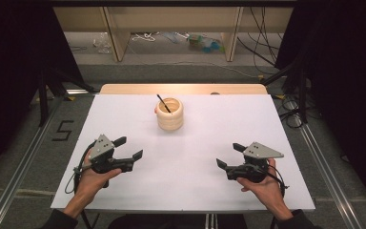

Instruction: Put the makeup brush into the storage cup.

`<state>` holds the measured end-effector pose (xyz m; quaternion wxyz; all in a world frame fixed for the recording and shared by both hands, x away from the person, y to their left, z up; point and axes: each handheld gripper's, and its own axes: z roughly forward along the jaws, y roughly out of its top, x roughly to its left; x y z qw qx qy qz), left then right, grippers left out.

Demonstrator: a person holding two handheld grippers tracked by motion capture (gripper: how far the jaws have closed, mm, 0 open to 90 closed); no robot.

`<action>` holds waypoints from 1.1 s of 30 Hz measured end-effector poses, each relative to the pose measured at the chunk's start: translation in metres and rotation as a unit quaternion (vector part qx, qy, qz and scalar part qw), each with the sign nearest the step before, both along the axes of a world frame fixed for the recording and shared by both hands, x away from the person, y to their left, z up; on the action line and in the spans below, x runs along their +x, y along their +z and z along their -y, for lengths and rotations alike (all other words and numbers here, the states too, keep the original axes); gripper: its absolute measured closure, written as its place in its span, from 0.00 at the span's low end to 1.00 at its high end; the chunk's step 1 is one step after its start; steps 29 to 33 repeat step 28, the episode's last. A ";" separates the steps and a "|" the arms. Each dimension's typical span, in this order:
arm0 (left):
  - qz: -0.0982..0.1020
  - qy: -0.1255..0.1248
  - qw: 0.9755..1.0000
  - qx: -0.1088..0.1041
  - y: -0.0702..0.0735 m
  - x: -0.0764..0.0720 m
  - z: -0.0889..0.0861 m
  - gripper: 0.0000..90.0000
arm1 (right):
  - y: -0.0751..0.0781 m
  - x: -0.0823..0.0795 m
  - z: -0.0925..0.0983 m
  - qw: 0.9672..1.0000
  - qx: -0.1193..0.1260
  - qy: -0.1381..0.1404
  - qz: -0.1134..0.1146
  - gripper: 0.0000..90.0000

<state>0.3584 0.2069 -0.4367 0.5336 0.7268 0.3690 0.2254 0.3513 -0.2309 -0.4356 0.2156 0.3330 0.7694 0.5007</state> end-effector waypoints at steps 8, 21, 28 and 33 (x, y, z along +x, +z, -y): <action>0.000 -0.004 1.000 0.009 -0.004 -0.002 0.002 0.19 | 0.000 0.000 0.000 1.000 0.004 0.004 -0.001 0.18; 0.003 -0.007 1.000 0.000 -0.004 -0.004 0.002 0.18 | -0.001 0.001 0.000 1.000 0.006 0.004 0.003 0.18; -0.001 -0.005 1.000 0.000 -0.006 -0.004 0.004 0.18 | -0.001 0.000 0.001 1.000 0.004 -0.002 -0.002 0.18; -0.001 -0.005 1.000 0.000 -0.006 -0.004 0.004 0.18 | -0.001 0.000 0.001 1.000 0.004 -0.002 -0.002 0.18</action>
